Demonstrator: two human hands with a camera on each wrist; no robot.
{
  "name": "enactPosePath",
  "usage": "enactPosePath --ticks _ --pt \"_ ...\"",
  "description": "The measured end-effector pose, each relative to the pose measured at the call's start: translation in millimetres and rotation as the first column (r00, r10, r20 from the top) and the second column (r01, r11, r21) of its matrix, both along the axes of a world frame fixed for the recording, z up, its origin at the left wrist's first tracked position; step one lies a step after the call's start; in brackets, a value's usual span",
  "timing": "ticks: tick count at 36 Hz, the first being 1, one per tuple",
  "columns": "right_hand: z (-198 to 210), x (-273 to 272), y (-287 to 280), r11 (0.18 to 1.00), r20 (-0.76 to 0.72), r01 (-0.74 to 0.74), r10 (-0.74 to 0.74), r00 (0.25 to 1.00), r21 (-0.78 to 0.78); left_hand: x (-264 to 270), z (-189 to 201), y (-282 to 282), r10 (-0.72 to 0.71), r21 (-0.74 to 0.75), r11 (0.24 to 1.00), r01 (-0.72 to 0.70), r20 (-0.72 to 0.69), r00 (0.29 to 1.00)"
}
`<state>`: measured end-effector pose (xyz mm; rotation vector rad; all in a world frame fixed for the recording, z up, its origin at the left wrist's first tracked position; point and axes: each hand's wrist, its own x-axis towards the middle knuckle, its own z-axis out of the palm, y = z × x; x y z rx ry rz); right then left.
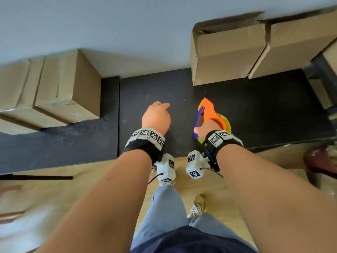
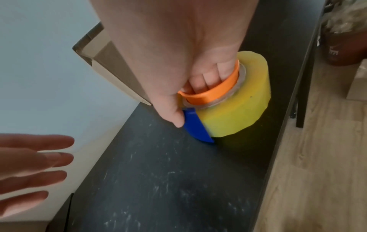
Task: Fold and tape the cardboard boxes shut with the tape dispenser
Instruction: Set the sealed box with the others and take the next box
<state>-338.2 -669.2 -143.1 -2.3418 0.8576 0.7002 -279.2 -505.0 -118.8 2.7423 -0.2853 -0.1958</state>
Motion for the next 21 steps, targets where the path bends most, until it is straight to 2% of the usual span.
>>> enactPosePath --ticks 5,9,12,17,21 --pt "11.4 9.5 -16.4 0.989 0.137 0.148 -0.147 0.98 0.003 28.9 13.7 -23.7 -0.03 -0.042 0.999 0.03 0.015 0.999" --pt "40.9 25.4 -42.5 0.943 0.119 0.316 -0.327 0.937 0.107 56.5 35.3 -54.6 -0.098 -0.078 0.992 0.102 0.045 0.994" --pt "57.1 30.4 -60.3 0.931 0.143 0.331 -0.352 0.925 0.152 77.1 52.1 -77.9 -0.143 -0.106 0.983 0.151 0.08 0.987" --pt "66.5 42.6 -80.5 0.888 0.209 0.426 -0.456 0.865 0.174 118.2 69.9 -113.5 -0.223 -0.059 0.971 0.231 0.113 0.968" --pt "70.0 52.3 -91.9 0.879 0.214 0.454 -0.476 0.853 0.147 151.8 77.7 -139.7 -0.277 0.061 0.961 0.27 0.166 0.946"
